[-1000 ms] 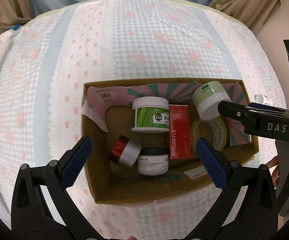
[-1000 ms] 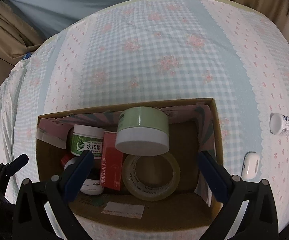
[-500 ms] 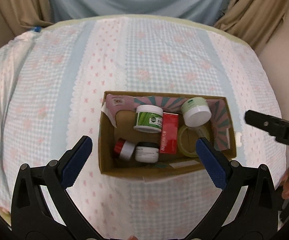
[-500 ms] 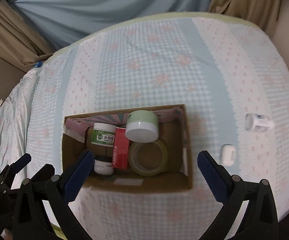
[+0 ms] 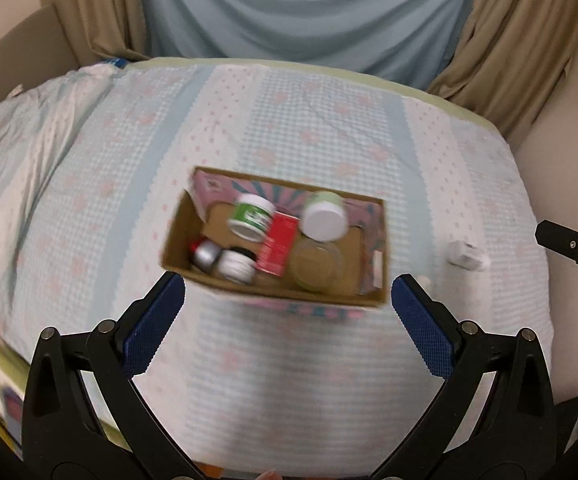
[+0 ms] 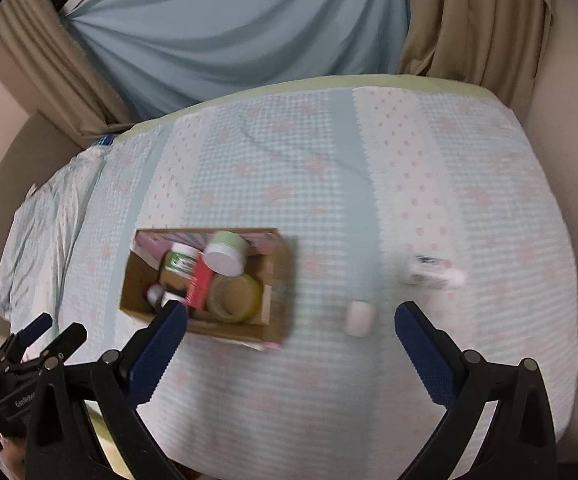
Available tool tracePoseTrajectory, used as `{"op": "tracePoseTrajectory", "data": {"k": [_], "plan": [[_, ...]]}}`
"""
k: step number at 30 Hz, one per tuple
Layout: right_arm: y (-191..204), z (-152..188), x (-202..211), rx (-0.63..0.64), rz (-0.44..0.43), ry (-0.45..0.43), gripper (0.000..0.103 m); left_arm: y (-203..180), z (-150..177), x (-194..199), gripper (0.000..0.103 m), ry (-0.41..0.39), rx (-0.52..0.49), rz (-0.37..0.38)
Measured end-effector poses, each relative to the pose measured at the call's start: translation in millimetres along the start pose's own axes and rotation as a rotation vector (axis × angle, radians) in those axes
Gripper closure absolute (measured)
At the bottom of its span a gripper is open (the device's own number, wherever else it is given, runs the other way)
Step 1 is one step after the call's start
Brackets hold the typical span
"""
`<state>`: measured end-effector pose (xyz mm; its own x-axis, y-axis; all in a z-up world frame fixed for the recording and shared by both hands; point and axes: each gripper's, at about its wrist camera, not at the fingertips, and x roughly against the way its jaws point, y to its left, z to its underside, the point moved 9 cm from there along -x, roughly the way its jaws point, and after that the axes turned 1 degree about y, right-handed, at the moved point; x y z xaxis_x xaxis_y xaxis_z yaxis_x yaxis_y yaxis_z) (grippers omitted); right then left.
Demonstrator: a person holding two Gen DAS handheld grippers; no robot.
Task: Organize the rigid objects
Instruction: 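Lift both tools away from the box toward the bottle and earbud case, then grasp the white earbud case with the left gripper while the right gripper grasps the white bottle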
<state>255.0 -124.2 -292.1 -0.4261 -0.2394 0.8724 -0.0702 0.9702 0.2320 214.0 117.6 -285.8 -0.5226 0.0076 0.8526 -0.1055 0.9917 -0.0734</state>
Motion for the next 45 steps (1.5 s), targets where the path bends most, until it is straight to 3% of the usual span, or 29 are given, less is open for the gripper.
{"op": "tracePoseTrajectory", "data": {"k": [6, 12, 16, 23, 31, 38, 45], "plan": [[-65.8, 4.7, 32.0, 0.139, 0.021, -0.045, 0.0, -77.2, 34.7, 9.2, 0.0, -0.035, 0.049, -0.028], [-122.5, 10.2, 22.8, 0.285, 0.03, -0.008, 0.0, -145.7, 66.3, -14.7, 0.0, 0.009, 0.085, 0.032], [-150.4, 14.2, -3.3, 0.378, 0.0, 0.003, 0.0, -187.2, 88.0, -52.8, 0.0, 0.051, 0.048, 0.057], [-181.2, 27.2, -78.3, 0.558, -0.027, 0.084, 0.0, -242.7, 120.8, -150.5, 0.001, 0.203, -0.086, 0.09], [-204.2, 38.2, -168.3, 0.747, -0.009, 0.253, 0.0, -260.1, 130.3, -245.8, 0.013, 0.383, -0.167, 0.108], [-199.3, 42.0, -224.0, 0.977, 0.054, 0.384, 0.007, -260.1, 127.4, -296.0, 0.015, 0.496, -0.204, 0.096], [-190.5, 43.8, -254.6, 1.077, 0.069, 0.456, 0.009, -262.9, 132.2, -322.2, 0.019, 0.558, -0.223, 0.086]]}}
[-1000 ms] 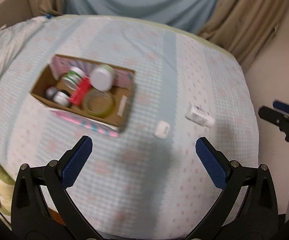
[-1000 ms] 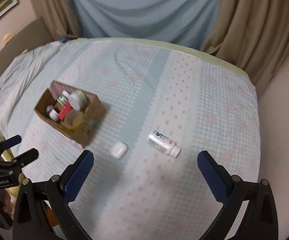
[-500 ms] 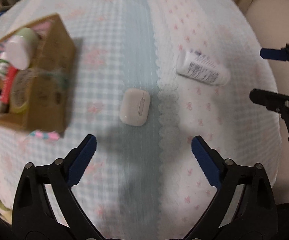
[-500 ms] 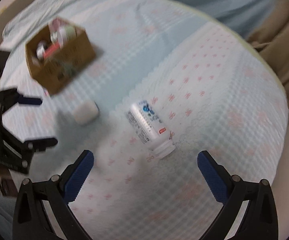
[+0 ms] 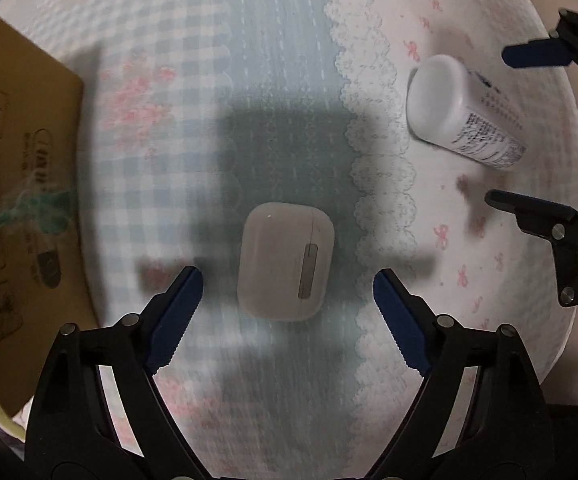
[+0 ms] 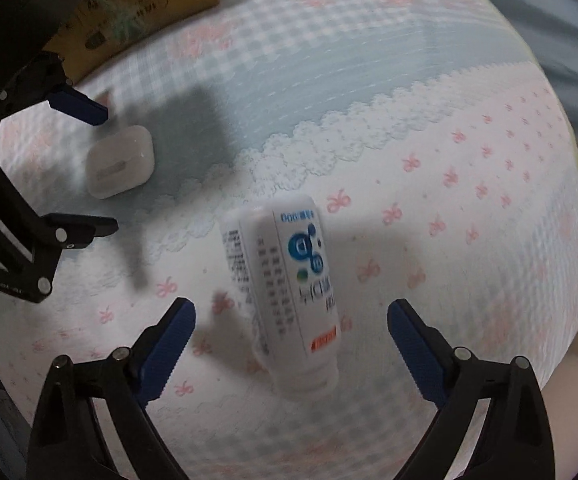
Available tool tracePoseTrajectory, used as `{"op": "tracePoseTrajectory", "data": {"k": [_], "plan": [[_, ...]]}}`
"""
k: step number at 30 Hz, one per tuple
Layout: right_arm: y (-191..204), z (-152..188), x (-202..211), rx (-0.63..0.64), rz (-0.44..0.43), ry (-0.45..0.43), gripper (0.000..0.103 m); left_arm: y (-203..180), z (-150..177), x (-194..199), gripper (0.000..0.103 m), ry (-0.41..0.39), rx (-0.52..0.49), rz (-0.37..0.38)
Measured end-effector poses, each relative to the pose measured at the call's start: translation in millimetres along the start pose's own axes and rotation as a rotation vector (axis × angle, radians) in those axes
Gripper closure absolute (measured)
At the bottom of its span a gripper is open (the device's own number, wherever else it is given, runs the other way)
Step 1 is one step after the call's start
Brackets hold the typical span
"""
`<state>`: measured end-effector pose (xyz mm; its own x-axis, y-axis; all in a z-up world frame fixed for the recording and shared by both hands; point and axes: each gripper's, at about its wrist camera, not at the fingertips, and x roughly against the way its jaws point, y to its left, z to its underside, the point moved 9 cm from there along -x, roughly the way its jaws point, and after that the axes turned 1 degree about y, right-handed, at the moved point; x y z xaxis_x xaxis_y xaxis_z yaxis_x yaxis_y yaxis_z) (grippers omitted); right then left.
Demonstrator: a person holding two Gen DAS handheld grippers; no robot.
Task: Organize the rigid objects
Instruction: 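Grasp the white earbud case with the left gripper while the right gripper grasps the white bottle, then carry the earbud case and white bottle into the box and release both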
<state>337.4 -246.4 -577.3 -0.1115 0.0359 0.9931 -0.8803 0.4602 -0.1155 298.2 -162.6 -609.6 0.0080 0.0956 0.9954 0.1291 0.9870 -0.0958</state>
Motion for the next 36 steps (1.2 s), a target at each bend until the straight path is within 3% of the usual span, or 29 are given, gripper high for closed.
{"op": "tracePoseTrajectory", "data": {"k": [2, 6, 7, 8, 9, 10, 21, 27, 36], "plan": [[0.1, -1.3, -6.9, 0.019, -0.005, 0.023, 0.02, 1.8, -1.9, -5.9, 0.027, 0.015, -0.003, -0.017], [-1.2, -0.9, -17.8, 0.039, -0.003, 0.057, 0.025, 3.3, -6.5, -8.4, 0.032, 0.017, -0.028, -0.036], [-0.9, -1.6, -20.0, 0.042, -0.007, 0.064, 0.033, 5.3, -8.2, -7.9, 0.042, 0.015, -0.037, -0.059], [-0.1, -0.9, -22.5, 0.043, -0.016, 0.075, 0.038, 6.7, -9.6, -7.5, 0.046, 0.013, -0.044, -0.078], [0.7, -0.2, -24.5, 0.044, -0.021, 0.084, 0.053, 6.1, -11.8, -6.4, 0.052, 0.014, -0.046, -0.08], [2.1, 0.7, -25.9, 0.046, -0.027, 0.092, 0.054, 6.9, -12.7, -4.9, 0.062, 0.014, -0.044, -0.078], [13.9, -1.1, -22.8, 0.05, 0.026, 0.096, 0.055, 28.0, -31.0, 14.4, 0.062, 0.0, -0.006, -0.014], [18.2, 2.1, -0.6, 0.007, 0.05, 0.074, 0.055, 44.5, -17.9, 32.1, 0.062, -0.025, 0.017, 0.01], [2.2, 10.2, 69.2, -0.204, -0.005, 0.005, 0.055, 60.9, -13.3, 116.0, 0.062, -0.138, 0.052, 0.062]]}}
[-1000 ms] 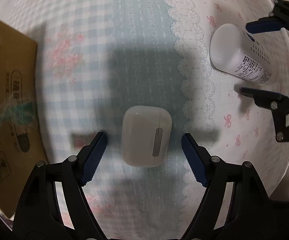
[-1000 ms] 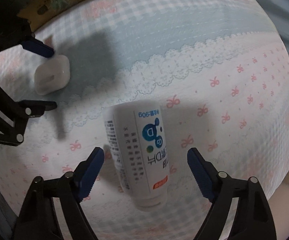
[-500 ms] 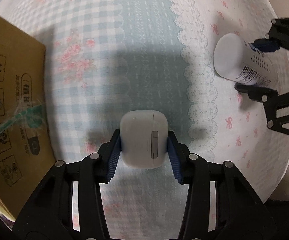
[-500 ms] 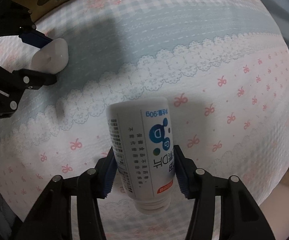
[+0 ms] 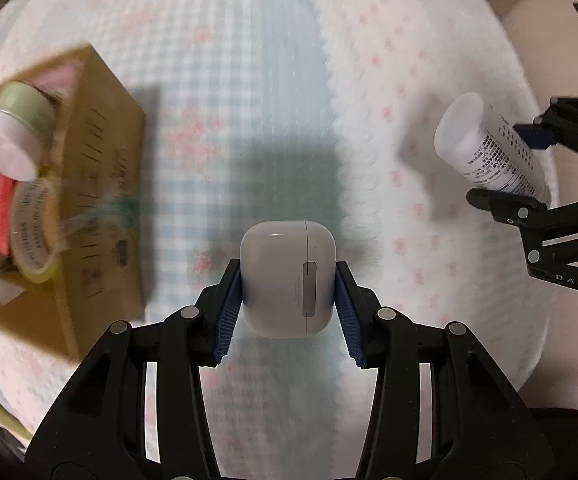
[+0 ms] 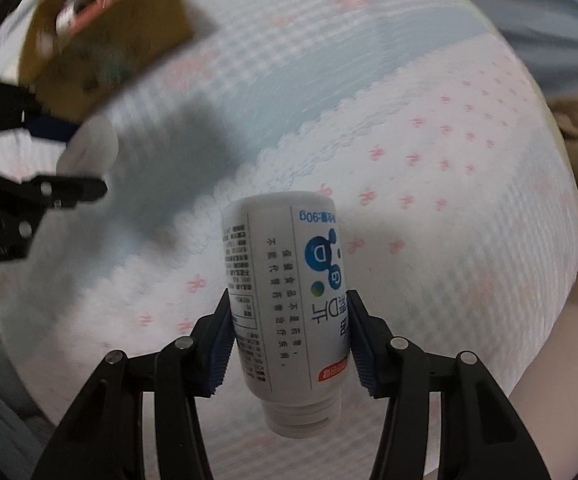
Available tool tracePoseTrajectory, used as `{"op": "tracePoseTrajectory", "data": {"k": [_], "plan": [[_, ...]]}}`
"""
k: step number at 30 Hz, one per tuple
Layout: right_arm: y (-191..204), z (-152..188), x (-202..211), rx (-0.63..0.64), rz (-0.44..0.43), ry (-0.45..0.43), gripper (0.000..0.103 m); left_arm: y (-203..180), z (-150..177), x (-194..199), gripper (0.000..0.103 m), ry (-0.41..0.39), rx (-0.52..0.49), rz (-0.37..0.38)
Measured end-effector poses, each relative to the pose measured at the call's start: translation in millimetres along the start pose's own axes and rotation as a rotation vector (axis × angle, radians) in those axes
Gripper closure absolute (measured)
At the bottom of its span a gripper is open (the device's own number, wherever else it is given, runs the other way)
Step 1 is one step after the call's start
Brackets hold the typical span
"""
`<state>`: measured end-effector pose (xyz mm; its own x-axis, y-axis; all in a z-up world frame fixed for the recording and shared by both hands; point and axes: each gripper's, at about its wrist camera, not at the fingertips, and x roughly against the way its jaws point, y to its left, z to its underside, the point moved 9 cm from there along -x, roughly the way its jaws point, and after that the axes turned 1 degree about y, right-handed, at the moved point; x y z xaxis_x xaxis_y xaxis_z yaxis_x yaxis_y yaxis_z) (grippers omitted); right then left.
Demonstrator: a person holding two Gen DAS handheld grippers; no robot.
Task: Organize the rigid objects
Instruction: 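Carry the earbud case and white bottle into the box and release both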
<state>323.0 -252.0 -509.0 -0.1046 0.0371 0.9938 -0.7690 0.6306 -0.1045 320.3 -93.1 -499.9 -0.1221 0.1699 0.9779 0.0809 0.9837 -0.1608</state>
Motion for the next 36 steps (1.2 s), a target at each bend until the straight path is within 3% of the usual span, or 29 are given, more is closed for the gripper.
{"op": "tracePoseTrajectory", "data": {"k": [8, 15, 20, 25, 30, 36], "plan": [[2.3, 4.4, 109.2, -0.198, -0.062, -0.094, 0.055, -32.0, 10.6, 87.4, 0.062, -0.124, 0.057, 0.054], [34.4, -18.5, 187.4, -0.27, -0.181, -0.198, 0.055, -8.3, 14.5, 171.9, 0.062, -0.232, 0.118, 0.058], [63.0, -54.3, 218.0, -0.328, -0.263, -0.257, 0.055, 35.9, 23.0, 221.4, 0.062, -0.282, 0.149, 0.032], [100.4, -96.2, 238.3, -0.394, -0.326, -0.305, 0.055, 93.3, 26.7, 245.8, 0.062, -0.306, 0.177, 0.033], [141.4, -147.3, 232.8, -0.471, -0.384, -0.313, 0.055, 153.6, 23.5, 247.8, 0.062, -0.285, 0.149, 0.026], [177.6, -202.1, 197.5, -0.608, -0.436, -0.296, 0.055, 225.7, 11.7, 230.4, 0.062, -0.23, 0.081, 0.01]]}}
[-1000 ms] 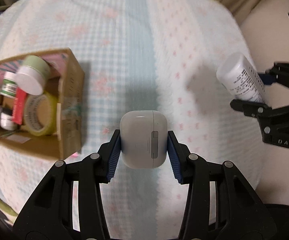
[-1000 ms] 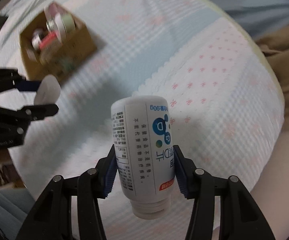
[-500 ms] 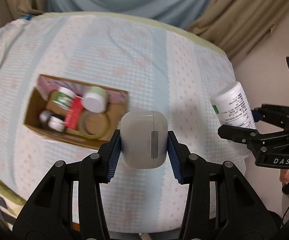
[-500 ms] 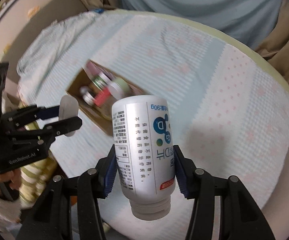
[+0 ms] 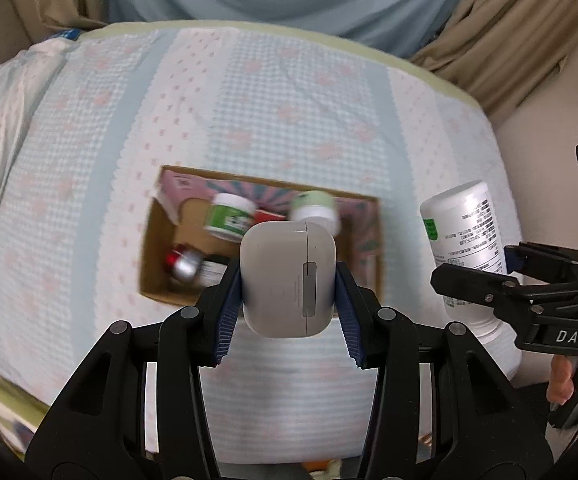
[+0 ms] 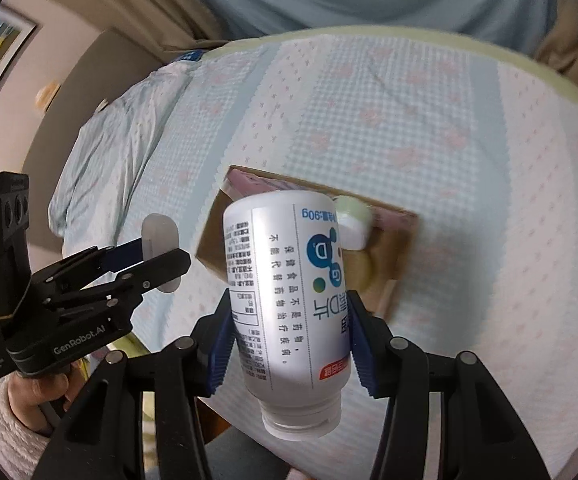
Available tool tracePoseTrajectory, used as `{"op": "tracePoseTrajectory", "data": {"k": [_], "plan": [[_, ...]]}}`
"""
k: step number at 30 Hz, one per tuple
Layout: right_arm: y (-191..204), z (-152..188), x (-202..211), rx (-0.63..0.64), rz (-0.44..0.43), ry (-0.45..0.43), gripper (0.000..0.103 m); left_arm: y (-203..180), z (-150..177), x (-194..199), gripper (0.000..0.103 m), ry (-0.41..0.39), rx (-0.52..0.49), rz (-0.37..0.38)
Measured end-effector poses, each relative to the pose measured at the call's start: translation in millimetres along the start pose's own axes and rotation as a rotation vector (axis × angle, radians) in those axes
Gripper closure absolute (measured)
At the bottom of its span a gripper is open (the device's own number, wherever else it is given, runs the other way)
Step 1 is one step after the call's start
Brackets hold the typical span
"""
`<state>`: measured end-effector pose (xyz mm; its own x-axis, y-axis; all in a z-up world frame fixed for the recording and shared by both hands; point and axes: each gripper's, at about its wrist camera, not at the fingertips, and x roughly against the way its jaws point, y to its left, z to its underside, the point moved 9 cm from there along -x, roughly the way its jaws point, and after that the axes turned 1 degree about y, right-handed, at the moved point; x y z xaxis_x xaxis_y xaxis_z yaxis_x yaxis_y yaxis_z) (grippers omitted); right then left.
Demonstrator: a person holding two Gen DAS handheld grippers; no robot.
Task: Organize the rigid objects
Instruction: 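Carry the earbud case and white bottle into the box and release both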
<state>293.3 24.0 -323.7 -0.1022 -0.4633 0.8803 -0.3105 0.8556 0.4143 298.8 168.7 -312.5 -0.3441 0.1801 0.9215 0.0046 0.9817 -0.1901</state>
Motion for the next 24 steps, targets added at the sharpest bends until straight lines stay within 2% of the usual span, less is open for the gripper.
{"op": "tracePoseTrajectory", "data": {"k": [6, 10, 16, 19, 24], "plan": [[18.2, -11.6, -62.3, -0.113, -0.006, 0.008, 0.055, 52.2, -11.1, -39.5, 0.062, 0.073, -0.074, 0.014], [22.5, -14.0, -102.3, -0.136, 0.031, 0.04, 0.055, 77.7, -14.9, -73.1, 0.062, 0.123, -0.095, 0.029], [21.3, -20.1, -147.9, -0.036, 0.14, 0.063, 0.055, 98.7, -17.9, -132.4, 0.062, 0.182, -0.122, 0.034], [21.2, -20.4, -166.6, 0.069, 0.202, 0.071, 0.055, 104.2, -16.4, -156.8, 0.062, 0.204, -0.129, 0.029], [22.0, -12.8, -186.3, 0.153, 0.217, 0.109, 0.055, 109.6, -8.6, -177.2, 0.062, 0.227, -0.142, 0.028]]}}
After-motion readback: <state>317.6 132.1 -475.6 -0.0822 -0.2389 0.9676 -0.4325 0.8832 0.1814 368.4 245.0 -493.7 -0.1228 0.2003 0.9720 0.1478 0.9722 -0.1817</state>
